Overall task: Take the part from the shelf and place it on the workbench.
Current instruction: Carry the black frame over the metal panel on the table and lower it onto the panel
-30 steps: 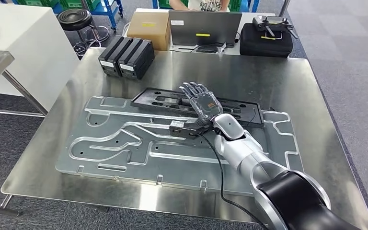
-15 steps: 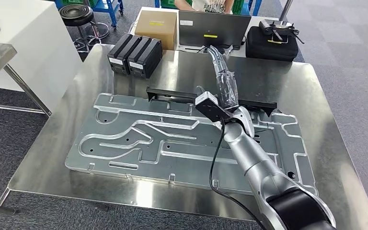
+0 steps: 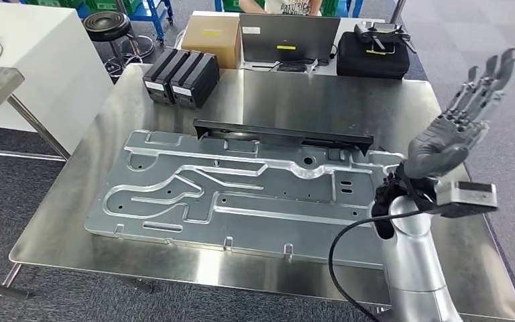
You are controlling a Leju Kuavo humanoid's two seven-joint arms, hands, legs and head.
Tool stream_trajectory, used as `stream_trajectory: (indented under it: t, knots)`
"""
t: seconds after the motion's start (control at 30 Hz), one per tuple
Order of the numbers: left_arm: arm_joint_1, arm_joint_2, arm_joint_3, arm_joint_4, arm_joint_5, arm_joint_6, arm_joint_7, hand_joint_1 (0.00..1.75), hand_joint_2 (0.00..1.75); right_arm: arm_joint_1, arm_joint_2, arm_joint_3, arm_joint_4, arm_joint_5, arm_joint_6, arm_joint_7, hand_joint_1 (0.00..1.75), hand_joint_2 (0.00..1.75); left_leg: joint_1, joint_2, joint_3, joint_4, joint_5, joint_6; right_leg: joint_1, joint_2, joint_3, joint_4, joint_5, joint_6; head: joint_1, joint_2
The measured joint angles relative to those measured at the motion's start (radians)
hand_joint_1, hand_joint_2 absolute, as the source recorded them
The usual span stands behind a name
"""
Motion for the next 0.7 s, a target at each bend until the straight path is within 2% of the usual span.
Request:
stream_trajectory:
  t: [0.03,0.07,0.1,0.13,0.17,0.2,0.23,0.33,0.37,0.4,0.47,0.5,0.53,0.57,0.6,0.63,0.67,0.7]
  knots:
    - [-0.001,0.0,0.0,0.0,0.0,-0.001,0.0,0.0,0.0,0.015,-0.002,-0.008,-0.025,0.003,0.001,0.0,0.0,0.0,0.001,0.0,-0.001,0.034,-0.018,-0.003,0.0,0.0,-0.01,0.001,0.008,0.001,0.0,0.0]
    - [-0.002,0.0,0.0,0.0,0.0,-0.002,0.0,0.0,0.0,0.028,-0.004,-0.014,-0.049,0.009,0.0,0.0,0.0,0.0,0.002,0.0,0.016,0.031,-0.018,-0.004,0.0,0.0,-0.021,0.002,0.016,0.003,0.0,0.0]
    - [-0.003,0.0,0.0,0.0,0.0,-0.004,0.001,0.0,0.0,0.042,-0.007,-0.02,-0.07,0.016,-0.003,0.0,0.0,0.0,0.002,0.0,0.054,-0.012,-0.002,-0.005,-0.001,0.001,-0.032,0.004,0.023,0.005,0.0,0.0]
    - [-0.005,0.0,0.0,0.0,0.0,-0.005,0.001,0.0,0.0,0.055,-0.009,-0.025,-0.09,0.022,-0.007,0.0,0.0,0.0,0.003,0.0,0.108,-0.085,0.019,-0.004,-0.001,0.001,-0.041,0.007,0.031,0.009,0.0,0.0]
    - [-0.008,0.001,0.001,0.0,0.0,-0.007,0.001,0.0,0.0,0.069,-0.013,-0.031,-0.11,0.027,-0.011,0.0,0.0,0.0,0.002,0.0,0.155,-0.157,0.035,-0.001,0.0,0.002,-0.049,0.01,0.038,0.014,0.0,0.0]
    - [-0.012,0.001,0.001,0.0,0.0,-0.009,0.001,0.0,0.0,0.084,-0.017,-0.038,-0.128,0.029,-0.014,0.0,0.0,0.0,0.0,-0.001,0.187,-0.212,0.047,0.006,0.001,0.001,-0.055,0.013,0.045,0.02,0.0,0.0]
    - [-0.014,0.001,0.001,0.0,-0.001,-0.01,0.001,0.0,0.0,0.1,-0.021,-0.046,-0.144,0.029,-0.016,0.0,0.0,0.0,-0.003,-0.003,0.203,-0.242,0.054,0.013,0.002,0.001,-0.057,0.014,0.052,0.027,0.0,0.0]
    - [-0.012,0.001,0.001,0.0,-0.003,-0.012,0.003,0.0,0.0,0.151,-0.031,-0.079,-0.176,0.023,-0.013,0.0,0.0,0.0,-0.007,-0.002,0.191,-0.247,0.077,0.035,-0.002,0.002,-0.06,0.007,0.072,0.046,0.0,0.0]
    - [-0.012,0.001,0.002,0.0,-0.003,-0.012,0.003,0.0,0.0,0.17,-0.036,-0.093,-0.183,0.02,-0.013,0.0,0.0,0.0,-0.006,0.001,0.183,-0.249,0.089,0.043,-0.005,0.004,-0.066,0.017,0.055,0.051,0.0,0.0]
    - [-0.013,0.001,0.004,0.0,-0.003,-0.013,0.004,0.0,0.0,0.19,-0.042,-0.106,-0.189,0.016,-0.015,0.0,0.0,0.0,-0.004,0.004,0.173,-0.251,0.102,0.05,-0.007,0.005,-0.077,0.045,0.019,0.056,0.0,0.0]
    - [-0.013,0.001,0.01,0.0,-0.003,-0.014,0.004,0.0,0.0,0.229,-0.06,-0.126,-0.195,0.009,-0.02,0.0,0.0,0.0,-0.004,0.009,0.146,-0.251,0.125,0.058,-0.008,0.005,-0.109,0.158,-0.093,0.065,0.0,0.0]
    - [-0.013,0.001,0.015,0.0,-0.003,-0.014,0.004,0.0,0.0,0.248,-0.067,-0.132,-0.195,0.008,-0.022,0.0,0.0,0.0,-0.004,0.011,0.132,-0.25,0.136,0.059,-0.009,0.004,-0.121,0.224,-0.135,0.068,0.0,0.0]
    - [-0.012,0.001,0.02,0.0,-0.002,-0.014,0.004,0.0,0.0,0.264,-0.072,-0.137,-0.195,0.006,-0.022,0.0,0.0,0.0,-0.005,0.012,0.116,-0.248,0.146,0.058,-0.009,0.004,-0.123,0.275,-0.155,0.071,0.0,0.0]
    - [-0.012,0.001,0.024,0.0,-0.001,-0.014,0.004,0.0,0.0,0.277,-0.076,-0.141,-0.195,0.006,-0.023,0.0,0.0,0.0,-0.005,0.013,0.1,-0.246,0.156,0.057,-0.009,0.004,-0.11,0.296,-0.152,0.071,0.0,0.0]
    - [-0.012,0.001,0.027,0.0,0.0,-0.014,0.004,0.0,0.0,0.287,-0.079,-0.144,-0.195,0.006,-0.022,0.0,0.0,0.0,-0.006,0.015,0.085,-0.243,0.165,0.055,-0.009,0.004,-0.079,0.282,-0.133,0.07,0.0,0.0]
    - [-0.012,0.001,0.029,0.0,0.0,-0.014,0.004,0.0,0.0,0.295,-0.082,-0.147,-0.195,0.006,-0.02,0.0,0.0,0.0,-0.006,0.015,0.071,-0.24,0.174,0.053,-0.009,0.004,-0.03,0.234,-0.111,0.067,0.0,0.0]
    - [-0.013,0.001,0.03,0.0,0.0,-0.014,0.004,0.0,0.0,0.303,-0.084,-0.151,-0.195,0.008,-0.016,0.0,0.0,0.0,-0.007,0.015,0.06,-0.236,0.182,0.05,-0.008,0.005,0.031,0.163,-0.103,0.061,0.0,0.0]
    - [-0.013,0.001,0.032,0.0,0.0,-0.014,0.005,0.0,0.0,0.312,-0.086,-0.157,-0.194,0.014,-0.012,0.0,0.0,0.0,-0.008,0.015,0.053,-0.233,0.189,0.046,-0.005,0.006,0.087,0.089,-0.107,0.055,0.0,0.0]
